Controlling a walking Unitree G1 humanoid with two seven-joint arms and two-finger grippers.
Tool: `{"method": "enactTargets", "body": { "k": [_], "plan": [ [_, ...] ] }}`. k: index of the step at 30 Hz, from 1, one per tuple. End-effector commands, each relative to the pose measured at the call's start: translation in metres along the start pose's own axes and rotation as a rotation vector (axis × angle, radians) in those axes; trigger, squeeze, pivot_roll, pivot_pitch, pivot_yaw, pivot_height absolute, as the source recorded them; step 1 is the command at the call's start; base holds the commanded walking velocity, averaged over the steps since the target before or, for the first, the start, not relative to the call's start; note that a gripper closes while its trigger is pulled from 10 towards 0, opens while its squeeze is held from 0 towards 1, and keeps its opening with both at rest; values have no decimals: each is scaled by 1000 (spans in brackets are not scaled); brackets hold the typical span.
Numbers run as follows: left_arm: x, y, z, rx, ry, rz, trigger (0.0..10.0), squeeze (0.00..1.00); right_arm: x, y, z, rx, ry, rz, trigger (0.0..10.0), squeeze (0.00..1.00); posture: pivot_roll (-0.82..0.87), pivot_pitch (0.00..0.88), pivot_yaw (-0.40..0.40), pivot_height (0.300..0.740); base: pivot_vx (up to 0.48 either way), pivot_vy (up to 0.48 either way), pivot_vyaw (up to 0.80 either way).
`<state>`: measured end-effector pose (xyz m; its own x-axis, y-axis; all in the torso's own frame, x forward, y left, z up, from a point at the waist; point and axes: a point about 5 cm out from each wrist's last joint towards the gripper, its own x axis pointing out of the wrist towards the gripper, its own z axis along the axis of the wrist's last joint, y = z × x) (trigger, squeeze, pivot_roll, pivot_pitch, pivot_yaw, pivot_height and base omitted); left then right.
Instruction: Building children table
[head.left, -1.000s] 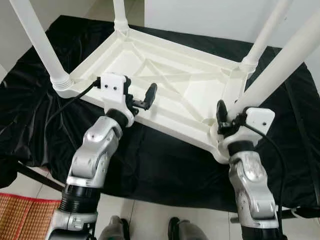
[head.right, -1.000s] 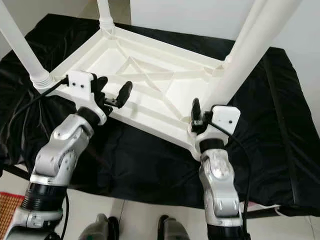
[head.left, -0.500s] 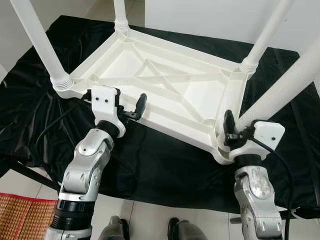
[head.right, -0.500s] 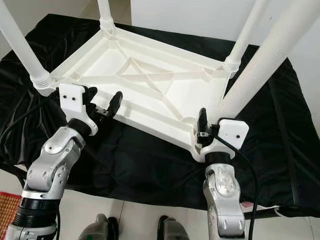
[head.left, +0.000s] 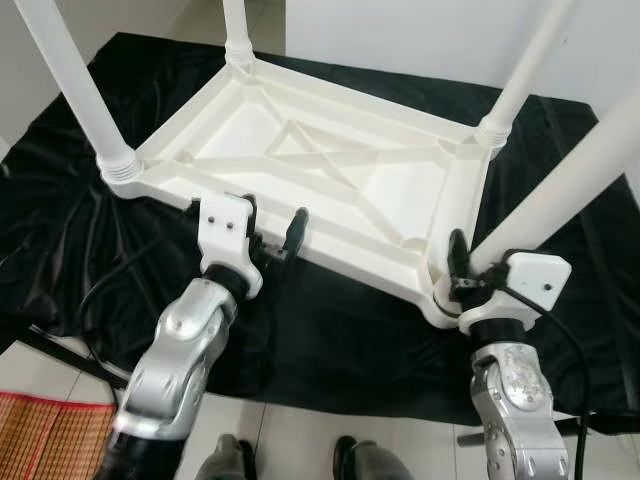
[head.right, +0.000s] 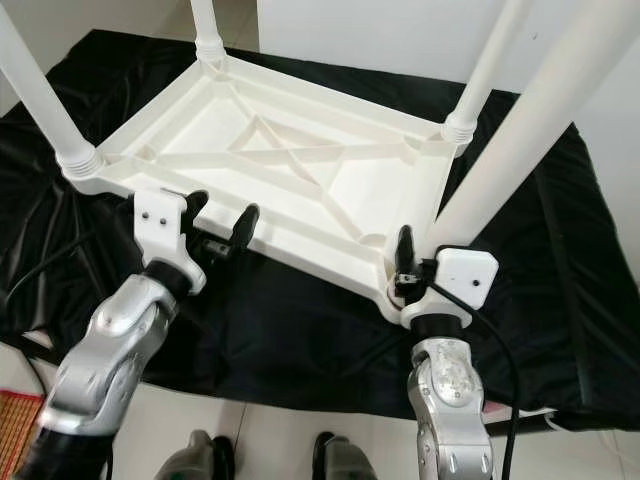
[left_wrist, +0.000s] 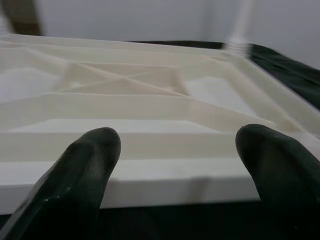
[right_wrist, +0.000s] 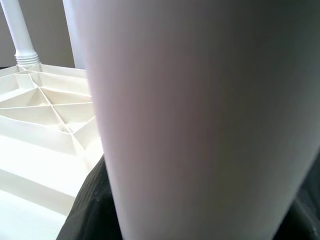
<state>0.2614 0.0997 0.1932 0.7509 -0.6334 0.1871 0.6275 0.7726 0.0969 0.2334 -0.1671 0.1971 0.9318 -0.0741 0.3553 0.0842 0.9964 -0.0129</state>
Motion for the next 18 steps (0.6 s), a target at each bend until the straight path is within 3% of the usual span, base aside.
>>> {"method": "enactTargets", "body": {
  "k": [1, 5, 9, 14, 18],
  "plan": [
    [-1, -11, 4, 1, -20, -133, 10000, 0, 1, 1, -2, -2, 9, 10, 10000, 0, 24, 168, -43, 740, 0, 0, 0],
    [-5, -16, 4, -9, -5, -207, 10000, 0, 3, 1, -2, -3, 7, 18, 10000, 0, 25, 173, -46, 740, 0, 0, 0],
    [-8, -22, 4, 41, 30, -318, 10000, 0, 6, 0, 0, -18, 1, 40, 10000, 0, 25, 189, -52, 740, 0, 0, 0],
    [-7, -23, 4, 42, 27, -333, 10000, 0, 6, -1, 1, -19, 1, 41, 10000, 0, 25, 192, -53, 740, 0, 0, 0],
    [-10, -27, -1, 79, 46, -421, 10000, 0, 6, -1, 1, -19, 2, 42, 10000, 0, 22, 191, -51, 740, 0, 0, 0]
  ]
}}
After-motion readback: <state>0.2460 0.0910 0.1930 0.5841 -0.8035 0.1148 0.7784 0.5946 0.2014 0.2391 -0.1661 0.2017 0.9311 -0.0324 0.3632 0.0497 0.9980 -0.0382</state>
